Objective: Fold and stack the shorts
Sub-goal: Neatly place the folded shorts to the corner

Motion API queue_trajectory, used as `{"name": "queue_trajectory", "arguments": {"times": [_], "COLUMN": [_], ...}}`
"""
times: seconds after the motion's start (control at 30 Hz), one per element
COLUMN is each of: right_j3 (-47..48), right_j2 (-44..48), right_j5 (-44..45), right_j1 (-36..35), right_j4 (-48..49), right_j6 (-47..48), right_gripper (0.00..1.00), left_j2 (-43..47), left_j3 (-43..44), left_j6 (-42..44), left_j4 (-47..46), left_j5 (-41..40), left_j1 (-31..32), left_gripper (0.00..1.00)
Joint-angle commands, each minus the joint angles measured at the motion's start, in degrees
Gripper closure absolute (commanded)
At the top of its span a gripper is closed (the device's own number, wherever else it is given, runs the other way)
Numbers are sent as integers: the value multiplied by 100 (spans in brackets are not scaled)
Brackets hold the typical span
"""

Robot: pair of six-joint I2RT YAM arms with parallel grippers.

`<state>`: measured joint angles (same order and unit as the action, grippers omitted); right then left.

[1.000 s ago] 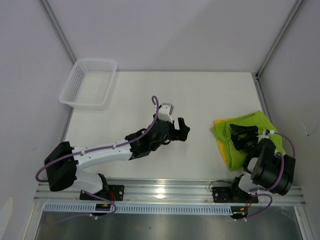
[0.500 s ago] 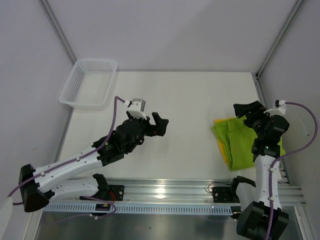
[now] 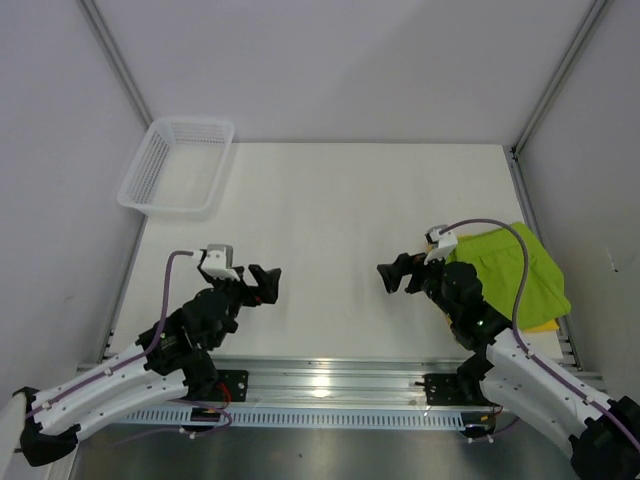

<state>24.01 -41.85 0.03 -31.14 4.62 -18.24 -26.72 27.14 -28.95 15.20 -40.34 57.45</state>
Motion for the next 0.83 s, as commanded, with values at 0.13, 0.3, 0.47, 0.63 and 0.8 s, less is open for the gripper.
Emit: {"name": "queue_trajectory", "arguments": {"times": [0.13,0.3,0.47,0.63,0.8], "right_j3": [-775,-617,-670,-670,-634], "right_j2": [-358,-632,-518,-500,-526], "right_j5": [920,875,849,849,893], "right_j1": [-446,-516,-516,-516,-516], "right_j4": [1602,1489,1498,1480,1436], "right_j6": [435,479,444,444,382], "right_gripper": [0,1,0,1,0], "left_j2": [579,808,914,853,712], "left_j3": [-884,-1281,-1386,-1369,-1343], "left_j6": [452,496,469,434,425], "left_j4": [-104,-466,-509,-518,-553], "left_j5": [280,580,492,465,439], "left_j1": [-32,-32,-32,-32,-32], "left_gripper": [1,1,1,1,1]}}
